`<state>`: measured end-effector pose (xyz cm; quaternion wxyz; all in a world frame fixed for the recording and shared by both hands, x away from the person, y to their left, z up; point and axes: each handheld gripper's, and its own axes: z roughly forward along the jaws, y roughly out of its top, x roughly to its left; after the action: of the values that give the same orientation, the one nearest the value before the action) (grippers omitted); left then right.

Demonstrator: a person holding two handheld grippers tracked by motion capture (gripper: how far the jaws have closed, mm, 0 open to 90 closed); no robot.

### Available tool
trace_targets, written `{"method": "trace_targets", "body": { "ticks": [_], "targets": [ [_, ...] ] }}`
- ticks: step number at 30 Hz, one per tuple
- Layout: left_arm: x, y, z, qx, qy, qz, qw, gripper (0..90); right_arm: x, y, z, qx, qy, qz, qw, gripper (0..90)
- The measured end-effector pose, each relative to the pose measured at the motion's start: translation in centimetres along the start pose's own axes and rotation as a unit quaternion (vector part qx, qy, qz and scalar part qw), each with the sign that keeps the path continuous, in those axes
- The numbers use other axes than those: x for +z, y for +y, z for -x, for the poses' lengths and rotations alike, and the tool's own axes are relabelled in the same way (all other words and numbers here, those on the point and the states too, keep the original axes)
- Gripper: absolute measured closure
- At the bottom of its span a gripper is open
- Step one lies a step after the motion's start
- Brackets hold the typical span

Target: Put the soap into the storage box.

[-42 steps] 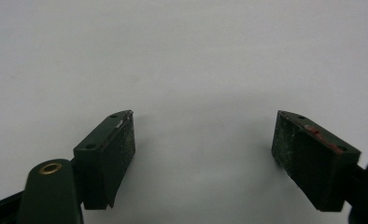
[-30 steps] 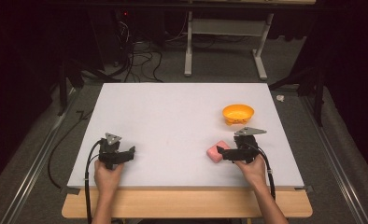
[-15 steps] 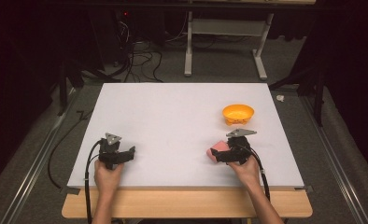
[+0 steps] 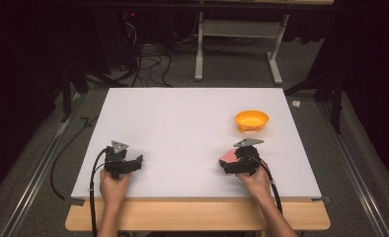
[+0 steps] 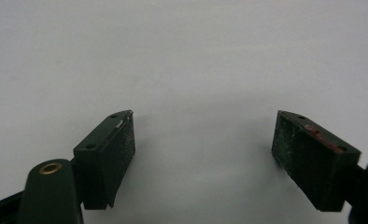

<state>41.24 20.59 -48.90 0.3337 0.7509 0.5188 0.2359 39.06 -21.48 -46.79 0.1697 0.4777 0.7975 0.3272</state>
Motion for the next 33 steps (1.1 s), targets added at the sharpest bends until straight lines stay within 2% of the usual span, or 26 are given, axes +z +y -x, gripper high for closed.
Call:
{"method": "trace_targets", "body": {
  "ticks": [7, 11, 19, 33],
  "targets": [
    [0.0, 0.0, 0.01, 0.0, 0.0, 0.0, 1.0, 21.6, 0.44, -0.11, -0.12, -0.002, -0.004, -0.009, 0.9999, 12.2],
    [-0.01, 0.0, 0.01, 0.0, 0.0, 0.0, 1.0, 21.6, 0.97, -0.28, -0.36, -0.012, -0.014, -0.026, 0.9995, 12.8],
    [0.0, 0.0, 0.01, 0.0, 0.0, 0.0, 1.0, 21.7, 1.04, -0.47, -0.44, -0.019, -0.017, -0.019, 0.9995, 13.2],
    [0.01, 0.0, 0.0, 0.0, 0.0, 0.0, 1.0, 21.6, 0.9, -0.41, -0.65, -0.026, -0.019, -0.025, 0.9992, 13.5]
  ]
}}
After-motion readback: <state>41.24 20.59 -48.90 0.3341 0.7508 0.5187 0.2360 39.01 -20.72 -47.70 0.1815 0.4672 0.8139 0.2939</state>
